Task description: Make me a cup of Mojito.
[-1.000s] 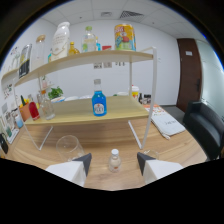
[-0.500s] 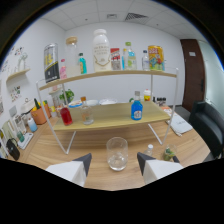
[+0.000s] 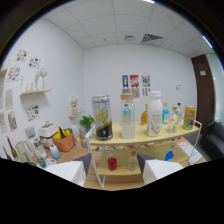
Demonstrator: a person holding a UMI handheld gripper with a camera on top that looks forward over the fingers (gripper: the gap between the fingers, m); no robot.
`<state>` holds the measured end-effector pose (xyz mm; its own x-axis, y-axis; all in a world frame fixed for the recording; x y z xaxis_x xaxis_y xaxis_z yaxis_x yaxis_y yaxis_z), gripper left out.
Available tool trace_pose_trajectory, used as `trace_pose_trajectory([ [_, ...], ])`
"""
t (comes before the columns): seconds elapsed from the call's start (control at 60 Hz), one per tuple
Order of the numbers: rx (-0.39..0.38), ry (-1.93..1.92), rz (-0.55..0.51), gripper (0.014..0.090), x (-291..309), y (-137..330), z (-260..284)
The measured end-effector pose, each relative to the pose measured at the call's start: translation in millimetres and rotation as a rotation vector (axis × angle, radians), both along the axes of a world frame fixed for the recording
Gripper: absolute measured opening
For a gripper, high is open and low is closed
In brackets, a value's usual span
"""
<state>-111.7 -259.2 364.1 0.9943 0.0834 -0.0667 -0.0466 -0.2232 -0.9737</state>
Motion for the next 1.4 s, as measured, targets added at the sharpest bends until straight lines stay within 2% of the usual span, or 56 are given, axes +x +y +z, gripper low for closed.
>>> trace_pose_trajectory([
  [0.15, 0.071, 0.019, 0.028, 0.086, -27, 40, 39],
  [0.467, 0.061, 0.082, 0.026, 0.0837, -49, 129, 52],
  [0.617, 0.065, 0.046, -0.001, 0.0704, -48, 155, 49],
  [0.717, 0.069, 0.036, -0.012, 0.0568, -47, 164, 49],
  [0.917, 0.055, 0.016, -0.032, 0.0533, -43, 163, 49],
  [1.05, 0.054, 0.042, 0.003, 0.0519, -46, 155, 51],
  [1.3, 0.13, -0.001, 0.011, 0.0514, -31, 100, 75],
  [1.4, 0.126, -0.003, -0.013, 0.0513, -13, 76, 64],
])
